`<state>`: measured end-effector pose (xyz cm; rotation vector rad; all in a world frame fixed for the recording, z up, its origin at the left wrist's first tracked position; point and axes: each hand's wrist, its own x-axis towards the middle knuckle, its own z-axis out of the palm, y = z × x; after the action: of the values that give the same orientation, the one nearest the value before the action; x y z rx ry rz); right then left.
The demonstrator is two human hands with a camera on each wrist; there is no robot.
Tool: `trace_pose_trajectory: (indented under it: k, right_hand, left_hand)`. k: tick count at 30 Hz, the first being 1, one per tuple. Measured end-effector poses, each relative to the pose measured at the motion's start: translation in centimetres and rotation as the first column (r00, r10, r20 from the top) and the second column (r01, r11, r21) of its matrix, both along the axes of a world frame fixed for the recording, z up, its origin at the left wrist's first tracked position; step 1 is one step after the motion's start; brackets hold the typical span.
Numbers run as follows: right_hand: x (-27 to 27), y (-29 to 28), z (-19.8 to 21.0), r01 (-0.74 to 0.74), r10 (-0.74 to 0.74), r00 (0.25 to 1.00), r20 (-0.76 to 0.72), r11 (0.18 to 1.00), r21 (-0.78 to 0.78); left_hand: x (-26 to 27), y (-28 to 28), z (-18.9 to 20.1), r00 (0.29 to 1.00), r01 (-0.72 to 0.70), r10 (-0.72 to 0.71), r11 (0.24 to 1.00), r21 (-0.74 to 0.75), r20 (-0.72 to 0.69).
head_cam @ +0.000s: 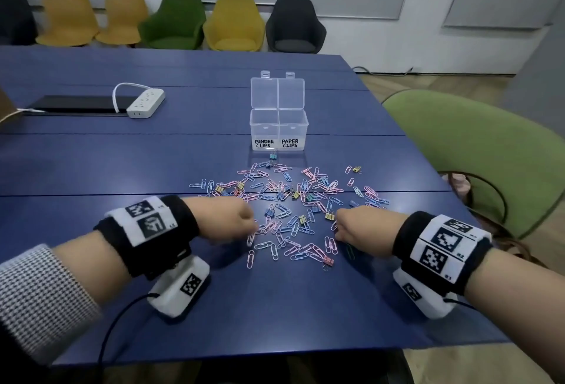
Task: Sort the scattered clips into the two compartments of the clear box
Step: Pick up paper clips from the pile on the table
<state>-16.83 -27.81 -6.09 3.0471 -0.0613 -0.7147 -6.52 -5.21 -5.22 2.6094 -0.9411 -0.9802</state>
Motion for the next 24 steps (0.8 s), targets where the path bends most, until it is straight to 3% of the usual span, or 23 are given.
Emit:
trace_pose_trajectory:
  k: [1, 2, 4, 5, 6, 7, 8, 9, 10, 12, 15, 18, 19, 20, 22, 23, 24]
  right_hand:
    - [0.0, -0.2, 0.2, 0.012, -0.013, 1.000, 0.020, 1.000, 0.028]
    - [0.0, -0.6, 0.6, 0.040, -0.043, 0.998, 0.046, 0.996, 0.077]
    - [-0.2, -1.8, 1.3, 0.141, -0.179, 0.977, 0.112, 0.949, 0.281]
    - [-0.4, -2.4, 1.6, 0.210, -0.296, 0.948, 0.117, 0.857, 0.470]
    - [-0.6, -3.1, 1.7, 0.267, -0.425, 0.903, 0.058, 0.663, 0.700]
    - [-0.9, -3.7, 1.6, 0.285, -0.514, 0.856, -0.058, 0.375, 0.882]
    - [-1.1, -4.2, 1.6, 0.272, -0.546, 0.816, -0.192, 0.069, 0.960]
    - [-1.3, -4.7, 1.5, 0.259, -0.521, 0.795, -0.311, -0.173, 0.950]
    - [-1.4, -5.1, 1.3, 0.243, -0.479, 0.787, -0.390, -0.341, 0.908]
    - [-1.6, -5.5, 0.4, 0.187, -0.429, 0.777, -0.461, -0.542, 0.819]
    - [-1.5, -5.5, -0.7, 0.129, -0.418, 0.733, -0.537, -0.689, 0.713]
    - [-1.2, -5.2, -0.4, 0.164, -0.361, 0.697, -0.620, -0.761, 0.628]
    - [-1.0, -5.2, -0.2, 0.193, -0.377, 0.685, -0.623, -0.731, 0.654]
    - [-0.8, -5.2, 0.2, 0.236, -0.436, 0.671, -0.600, -0.641, 0.730]
    - [-0.5, -5.5, 0.4, 0.315, -0.568, 0.703, -0.429, -0.293, 0.903]
    - [-0.2, -5.5, 0.5, 0.335, -0.592, 0.740, -0.318, -0.085, 0.939]
    - [-0.1, -5.2, 0.8, 0.342, -0.572, 0.794, -0.204, 0.144, 0.929]
  left_hand:
    - [0.2, 0.2, 0.2, 0.969, -0.172, 0.139, 0.973, -0.153, -0.203]
    - [0.5, 0.4, 0.4, 0.888, -0.350, 0.225, 0.896, -0.273, -0.402]
    - [1.0, 1.0, 0.9, 0.622, -0.660, 0.220, 0.664, -0.351, -0.752]
    - [1.2, 1.2, 1.0, 0.466, -0.760, 0.126, 0.564, -0.323, -0.876]
    - [1.4, 1.4, 1.2, 0.330, -0.824, 0.012, 0.493, -0.281, -0.944]
    - [1.5, 1.4, 1.1, 0.235, -0.861, -0.086, 0.444, -0.248, -0.968]
    - [1.6, 1.6, 0.7, 0.185, -0.886, -0.153, 0.402, -0.232, -0.971]
    - [1.6, 1.6, 0.3, 0.161, -0.903, -0.190, 0.367, -0.222, -0.968]
    - [1.5, 1.5, 0.0, 0.152, -0.917, -0.201, 0.338, -0.214, -0.968]
    - [1.4, 0.8, -0.5, 0.147, -0.937, -0.172, 0.292, -0.193, -0.974]
    - [1.5, -0.4, -0.4, 0.195, -0.941, 0.013, 0.284, -0.183, -0.981]
    - [1.4, -1.2, -0.5, 0.410, -0.852, 0.240, 0.446, -0.275, -0.880]
    - [1.3, -1.4, -0.5, 0.515, -0.791, 0.292, 0.524, -0.315, -0.806]
    - [1.2, -1.6, -0.4, 0.637, -0.702, 0.319, 0.617, -0.356, -0.702]
    - [1.2, -1.7, 0.1, 0.885, -0.417, 0.280, 0.831, -0.367, -0.372]
    - [1.4, -1.7, 0.4, 0.964, -0.252, 0.206, 0.914, -0.319, -0.171]
    - [1.7, -1.8, 0.7, 0.993, -0.112, 0.115, 0.961, -0.251, -0.004]
